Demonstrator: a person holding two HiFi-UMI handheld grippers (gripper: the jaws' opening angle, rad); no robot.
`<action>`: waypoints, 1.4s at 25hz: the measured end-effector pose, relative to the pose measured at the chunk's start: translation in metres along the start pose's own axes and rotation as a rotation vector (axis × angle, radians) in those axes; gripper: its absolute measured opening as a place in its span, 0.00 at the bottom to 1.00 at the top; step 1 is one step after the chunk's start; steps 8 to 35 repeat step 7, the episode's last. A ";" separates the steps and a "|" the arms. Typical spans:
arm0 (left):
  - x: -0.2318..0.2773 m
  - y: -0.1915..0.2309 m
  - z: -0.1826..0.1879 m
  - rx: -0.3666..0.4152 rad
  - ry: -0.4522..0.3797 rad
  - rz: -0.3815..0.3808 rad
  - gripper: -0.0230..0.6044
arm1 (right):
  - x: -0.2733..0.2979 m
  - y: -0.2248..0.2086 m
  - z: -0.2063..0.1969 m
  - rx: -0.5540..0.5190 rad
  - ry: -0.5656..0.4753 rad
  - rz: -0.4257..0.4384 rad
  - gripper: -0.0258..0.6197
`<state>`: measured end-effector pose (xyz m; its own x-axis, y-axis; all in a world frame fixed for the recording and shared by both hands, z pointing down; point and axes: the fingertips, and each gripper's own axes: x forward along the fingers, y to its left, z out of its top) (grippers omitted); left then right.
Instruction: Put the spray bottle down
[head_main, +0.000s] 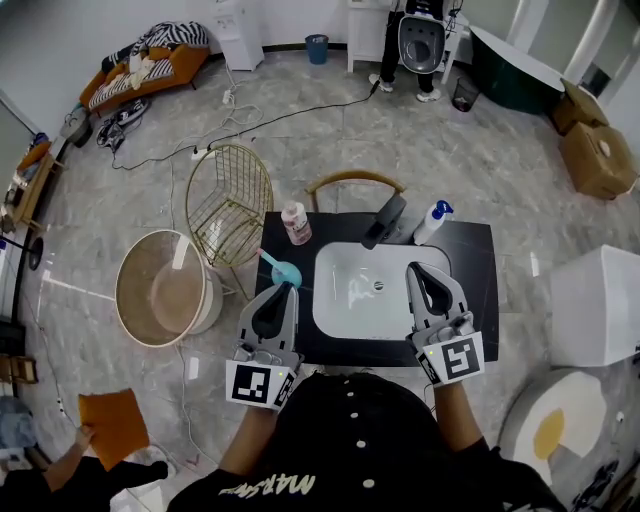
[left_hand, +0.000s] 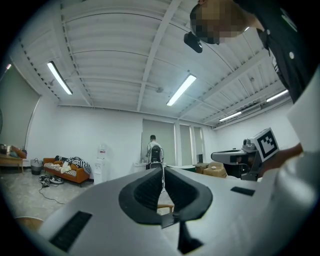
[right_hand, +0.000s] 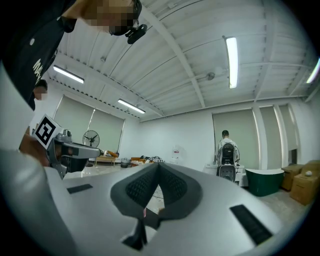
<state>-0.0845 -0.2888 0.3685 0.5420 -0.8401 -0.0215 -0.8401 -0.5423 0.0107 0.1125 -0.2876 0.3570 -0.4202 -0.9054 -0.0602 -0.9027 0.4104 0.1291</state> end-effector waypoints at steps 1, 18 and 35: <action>-0.001 0.000 0.000 0.000 0.001 0.001 0.07 | 0.000 0.001 0.000 -0.001 0.000 0.002 0.03; -0.003 -0.001 0.008 0.000 0.003 0.017 0.07 | 0.000 0.000 0.009 -0.002 -0.003 0.012 0.03; -0.003 -0.001 0.008 0.000 0.003 0.017 0.07 | 0.000 0.000 0.009 -0.002 -0.003 0.012 0.03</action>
